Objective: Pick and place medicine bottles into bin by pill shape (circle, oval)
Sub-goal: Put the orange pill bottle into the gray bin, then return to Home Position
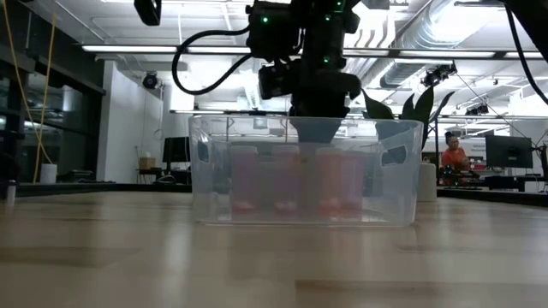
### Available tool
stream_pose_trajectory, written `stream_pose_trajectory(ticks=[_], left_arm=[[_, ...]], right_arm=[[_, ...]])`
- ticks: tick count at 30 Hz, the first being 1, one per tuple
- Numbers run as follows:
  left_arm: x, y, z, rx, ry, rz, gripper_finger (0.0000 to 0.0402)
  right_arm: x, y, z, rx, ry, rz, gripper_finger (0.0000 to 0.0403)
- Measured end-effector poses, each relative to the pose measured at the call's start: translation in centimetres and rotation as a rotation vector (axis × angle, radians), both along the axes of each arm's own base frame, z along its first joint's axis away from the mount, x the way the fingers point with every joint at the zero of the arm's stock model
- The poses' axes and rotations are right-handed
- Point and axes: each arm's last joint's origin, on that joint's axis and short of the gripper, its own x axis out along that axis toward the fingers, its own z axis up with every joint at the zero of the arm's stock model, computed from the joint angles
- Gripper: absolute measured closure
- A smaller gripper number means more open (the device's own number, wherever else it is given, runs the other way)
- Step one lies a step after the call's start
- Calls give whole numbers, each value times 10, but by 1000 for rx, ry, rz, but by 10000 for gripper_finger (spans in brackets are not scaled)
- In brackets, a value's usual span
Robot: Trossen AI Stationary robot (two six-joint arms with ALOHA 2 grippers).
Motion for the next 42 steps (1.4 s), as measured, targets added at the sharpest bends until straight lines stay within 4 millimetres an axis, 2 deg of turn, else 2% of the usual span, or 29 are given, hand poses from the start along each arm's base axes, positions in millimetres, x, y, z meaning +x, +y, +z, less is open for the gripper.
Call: stream_pose_trajectory(ticks=[7,11,13,16,20,23,28,32,38,40,42], left_arm=[[0,0,0,24,4,1,401],[0,0,0,27,3,1,401],[-1,0,1,47,2,4,401],[-4,0,2,72,8,7,401],[-11,1,3,76,16,7,401],[-15,1,3,76,23,7,401],[-16,1,4,77,24,7,401],[-15,2,2,76,43,14,401],[-15,10,2,53,39,31,401],[-15,14,2,50,37,16,401],[-15,19,1,55,48,-1,401]], right_arm=[[3,0,9,0,-16,-2,122],[3,-2,27,9,-6,26,112],[-4,-4,38,26,-2,16,112],[-24,-7,56,61,-85,-42,112],[-67,-5,65,60,-249,-178,112],[-100,5,71,99,-425,-294,112],[-139,21,87,138,-728,-414,112],[-159,26,99,139,-878,-447,112],[-174,25,109,95,-948,-458,113],[-174,25,112,95,-960,-457,126],[-175,25,115,97,-970,-455,161]])
